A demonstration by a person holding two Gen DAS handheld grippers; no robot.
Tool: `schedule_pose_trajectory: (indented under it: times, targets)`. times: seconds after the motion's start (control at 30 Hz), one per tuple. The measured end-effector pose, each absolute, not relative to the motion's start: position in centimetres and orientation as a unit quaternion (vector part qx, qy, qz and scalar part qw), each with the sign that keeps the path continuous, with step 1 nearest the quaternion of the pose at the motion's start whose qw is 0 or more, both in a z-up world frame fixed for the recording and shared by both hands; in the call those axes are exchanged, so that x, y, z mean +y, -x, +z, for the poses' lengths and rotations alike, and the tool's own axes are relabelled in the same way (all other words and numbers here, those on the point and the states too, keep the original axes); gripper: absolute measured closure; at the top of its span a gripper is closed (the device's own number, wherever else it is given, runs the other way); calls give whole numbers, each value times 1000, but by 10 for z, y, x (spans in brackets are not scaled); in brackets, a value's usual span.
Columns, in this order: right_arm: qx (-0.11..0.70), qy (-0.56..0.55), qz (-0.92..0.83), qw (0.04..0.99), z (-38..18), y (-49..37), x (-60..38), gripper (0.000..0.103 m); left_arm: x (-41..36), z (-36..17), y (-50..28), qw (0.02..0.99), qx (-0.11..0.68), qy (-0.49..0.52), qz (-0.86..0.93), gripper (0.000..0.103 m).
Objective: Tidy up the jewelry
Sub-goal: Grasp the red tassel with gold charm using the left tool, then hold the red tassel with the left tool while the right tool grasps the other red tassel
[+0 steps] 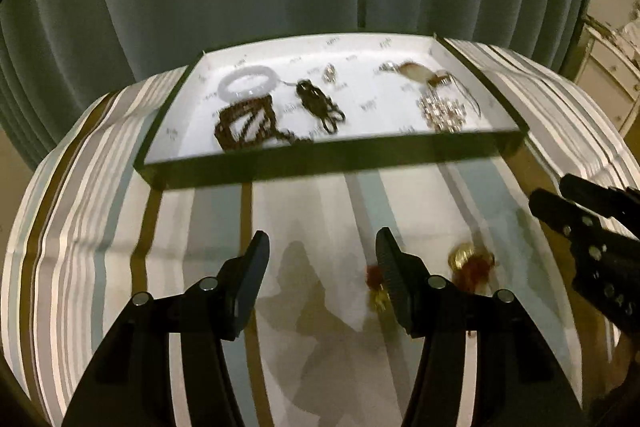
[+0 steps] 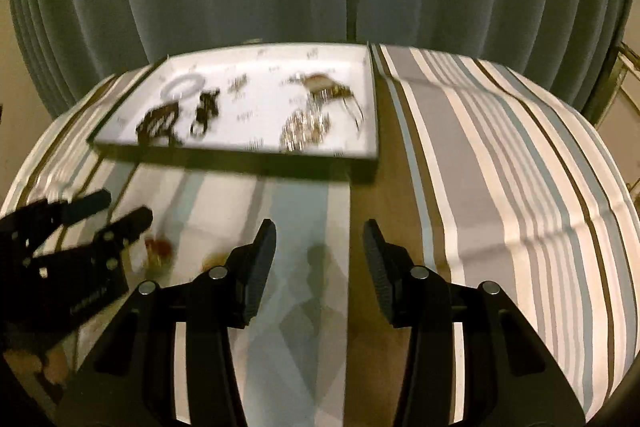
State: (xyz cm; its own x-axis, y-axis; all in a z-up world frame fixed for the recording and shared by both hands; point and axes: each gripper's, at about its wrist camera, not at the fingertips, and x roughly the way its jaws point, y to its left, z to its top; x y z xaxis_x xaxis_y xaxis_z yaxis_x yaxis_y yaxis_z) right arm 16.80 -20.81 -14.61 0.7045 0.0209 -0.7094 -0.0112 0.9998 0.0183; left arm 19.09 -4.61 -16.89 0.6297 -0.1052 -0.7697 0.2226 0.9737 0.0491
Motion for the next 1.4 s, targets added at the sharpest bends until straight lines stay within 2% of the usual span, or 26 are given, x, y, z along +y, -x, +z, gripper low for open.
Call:
schedule_pose_trajectory:
  times: [0.53,0.63,0.83,1.07,1.4]
  targets:
    - [387,-24,16,921,-159,-136,-218,58,-63,-176,-176,899,407,-102,-125,49]
    - [388,-26,18,921,-159,-134,-219,58,-64,-181,-175,896,410,-102,-134,57]
    - [388,-28,18,921,-160,-134,-219,58,-70,-183,-171,894,404,-112,-157,85]
    - [391,-28,18,920,-163,-134,-217,58,-70,-182,-171,896,401,-112,-158,90]
    - [392,-26,18,919,-164,-134,-215,58,-61,-181,-168,898,400,-107,-145,90]
